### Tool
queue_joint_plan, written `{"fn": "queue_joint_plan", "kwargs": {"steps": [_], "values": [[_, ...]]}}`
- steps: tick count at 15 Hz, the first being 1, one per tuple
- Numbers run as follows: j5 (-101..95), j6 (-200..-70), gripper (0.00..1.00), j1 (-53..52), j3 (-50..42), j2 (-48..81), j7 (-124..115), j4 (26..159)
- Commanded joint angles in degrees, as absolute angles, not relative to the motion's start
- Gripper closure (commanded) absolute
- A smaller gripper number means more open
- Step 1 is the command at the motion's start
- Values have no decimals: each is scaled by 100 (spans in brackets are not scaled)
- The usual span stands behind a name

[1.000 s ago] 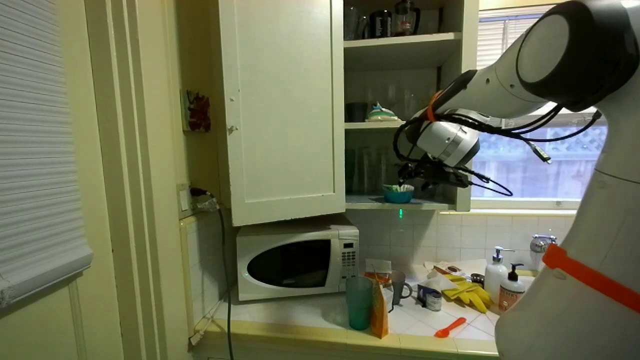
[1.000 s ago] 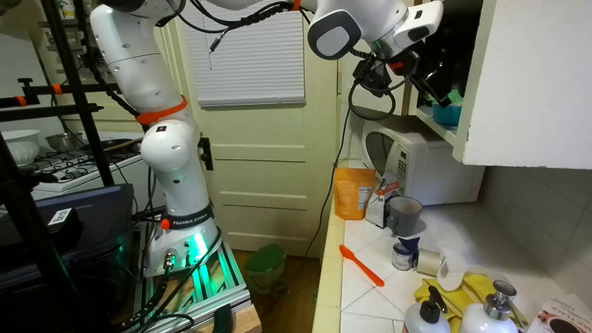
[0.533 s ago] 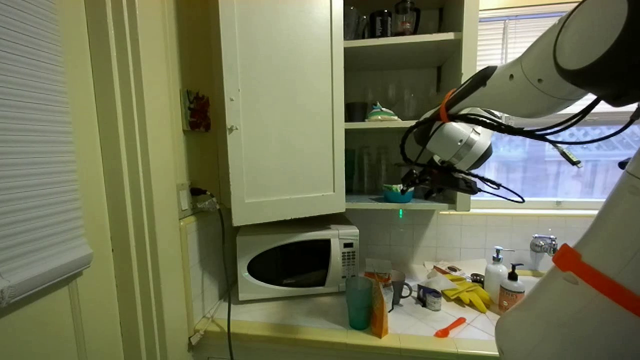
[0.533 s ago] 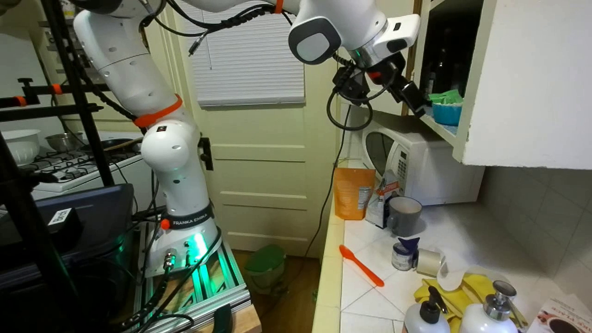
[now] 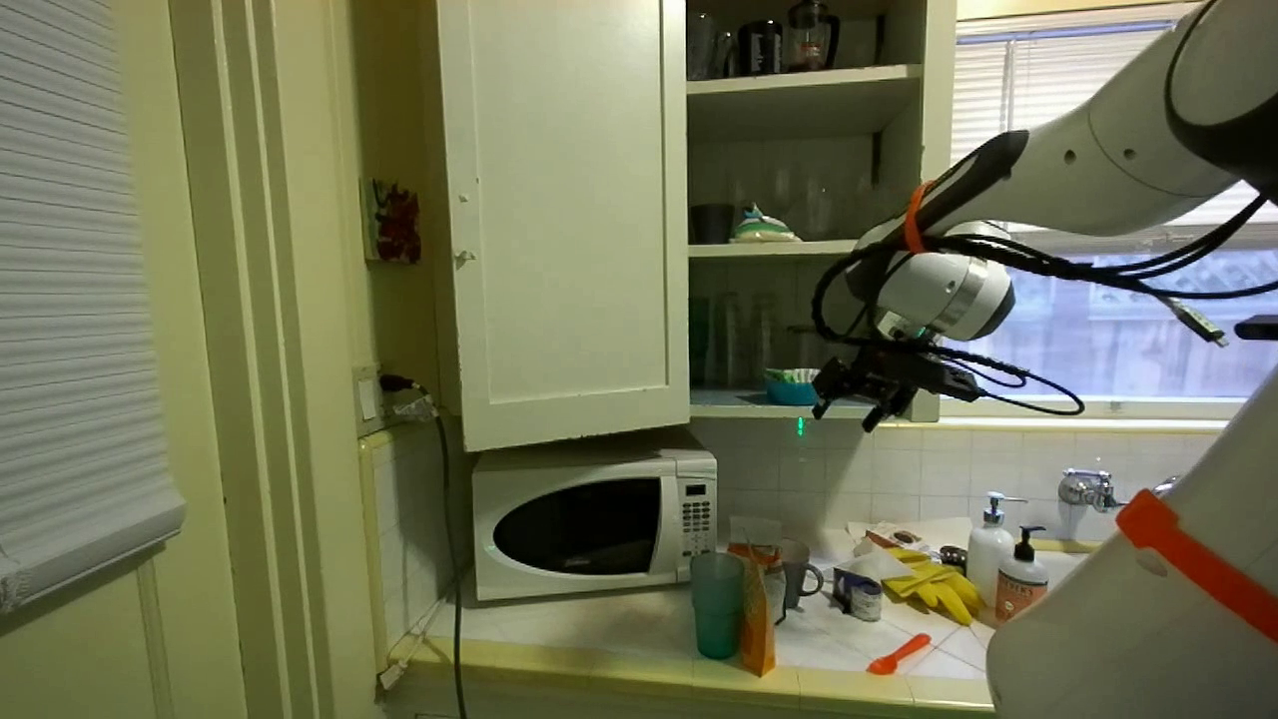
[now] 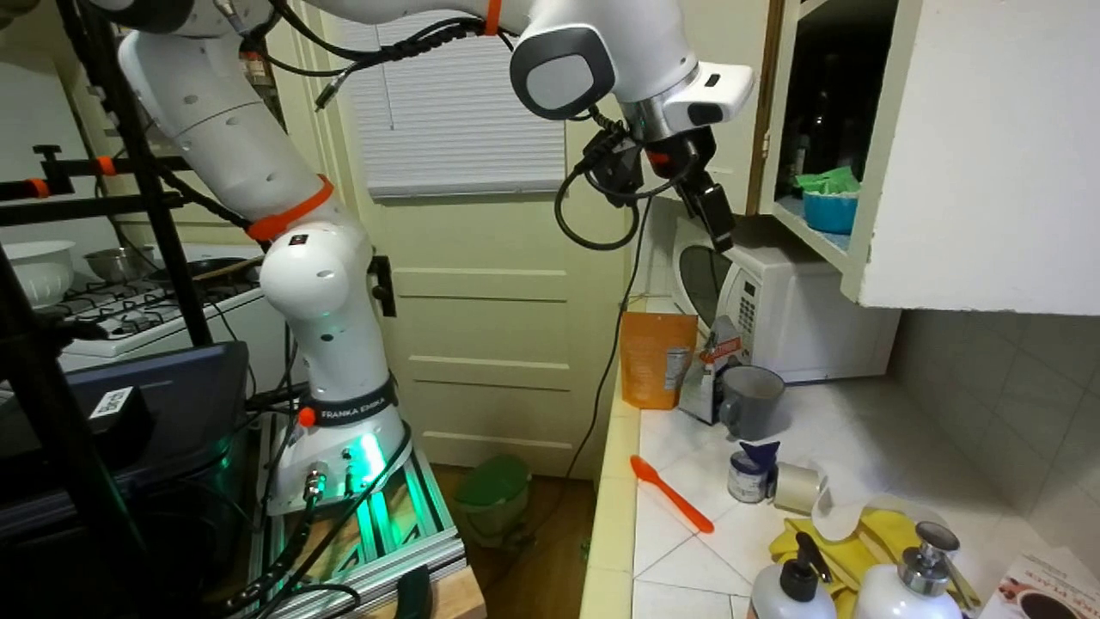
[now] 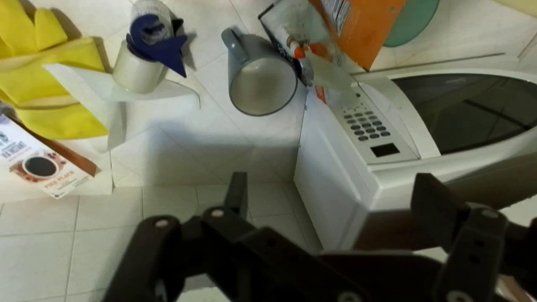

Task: Pick up an object and place it onto the top shelve and was jerking

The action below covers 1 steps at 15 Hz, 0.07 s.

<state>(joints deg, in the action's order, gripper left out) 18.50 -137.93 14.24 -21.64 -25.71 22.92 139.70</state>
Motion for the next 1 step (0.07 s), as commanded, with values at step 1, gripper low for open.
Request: {"fn": "queue_joint_plan", "kwargs": {"steps": [1], "values": [[1752, -13774, 0, 1315, -2267, -2597, 2210, 13978]]}}
